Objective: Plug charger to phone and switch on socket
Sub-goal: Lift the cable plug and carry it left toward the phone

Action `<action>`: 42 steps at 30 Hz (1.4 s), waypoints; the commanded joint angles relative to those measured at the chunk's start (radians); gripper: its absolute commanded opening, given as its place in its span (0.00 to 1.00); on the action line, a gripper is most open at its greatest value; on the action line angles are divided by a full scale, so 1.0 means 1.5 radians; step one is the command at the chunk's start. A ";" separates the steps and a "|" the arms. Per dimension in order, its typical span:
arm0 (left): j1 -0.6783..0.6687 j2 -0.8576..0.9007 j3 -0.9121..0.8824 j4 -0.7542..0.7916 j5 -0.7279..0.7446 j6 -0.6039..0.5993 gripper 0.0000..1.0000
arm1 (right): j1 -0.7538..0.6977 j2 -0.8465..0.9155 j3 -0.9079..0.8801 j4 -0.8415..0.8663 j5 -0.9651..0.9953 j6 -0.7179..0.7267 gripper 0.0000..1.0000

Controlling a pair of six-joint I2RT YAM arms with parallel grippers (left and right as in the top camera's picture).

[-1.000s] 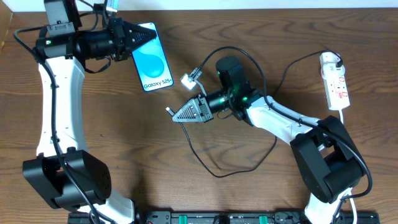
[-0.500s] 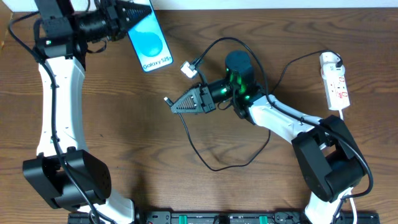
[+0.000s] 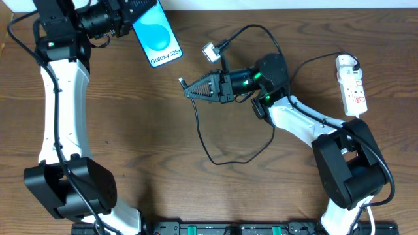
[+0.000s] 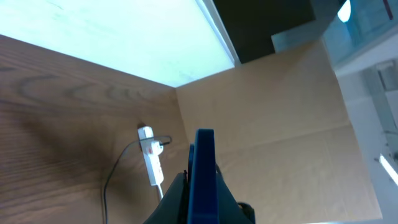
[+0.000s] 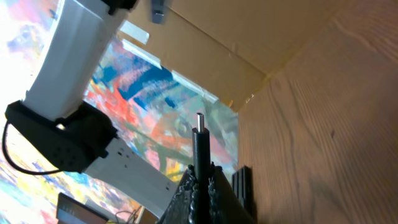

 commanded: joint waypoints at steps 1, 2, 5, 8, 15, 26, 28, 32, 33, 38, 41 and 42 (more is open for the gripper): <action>0.005 -0.007 0.001 0.015 -0.027 -0.027 0.07 | -0.002 0.004 0.005 0.038 0.047 0.089 0.01; 0.005 -0.007 0.001 0.018 -0.027 -0.029 0.07 | -0.002 0.004 0.005 0.046 0.054 0.102 0.01; 0.005 -0.007 0.001 0.028 -0.033 -0.045 0.08 | -0.002 0.004 0.005 0.066 0.076 0.156 0.01; 0.005 -0.007 0.001 0.041 -0.035 -0.051 0.07 | -0.002 0.004 0.005 0.098 0.092 0.205 0.01; 0.005 -0.007 0.001 0.042 -0.034 -0.051 0.08 | -0.001 0.004 0.005 0.218 0.124 0.284 0.01; -0.023 -0.007 0.001 0.042 0.001 -0.051 0.08 | 0.007 0.004 0.005 0.218 0.116 0.286 0.01; -0.028 -0.007 0.001 0.042 0.001 -0.051 0.07 | 0.008 0.004 0.005 0.218 0.116 0.286 0.01; -0.042 -0.007 0.001 0.042 0.004 -0.051 0.07 | 0.008 0.004 0.005 0.218 0.116 0.286 0.01; -0.045 -0.007 0.001 0.042 0.004 -0.051 0.07 | 0.008 0.004 0.005 0.218 0.116 0.286 0.01; -0.048 -0.007 0.001 0.042 0.021 -0.051 0.07 | 0.008 0.004 0.005 0.218 0.116 0.286 0.01; -0.048 -0.007 0.001 0.042 0.034 -0.051 0.08 | 0.008 0.004 0.005 0.218 0.117 0.286 0.01; -0.048 -0.007 0.001 0.042 0.036 -0.051 0.07 | 0.008 0.004 0.005 0.218 0.117 0.286 0.01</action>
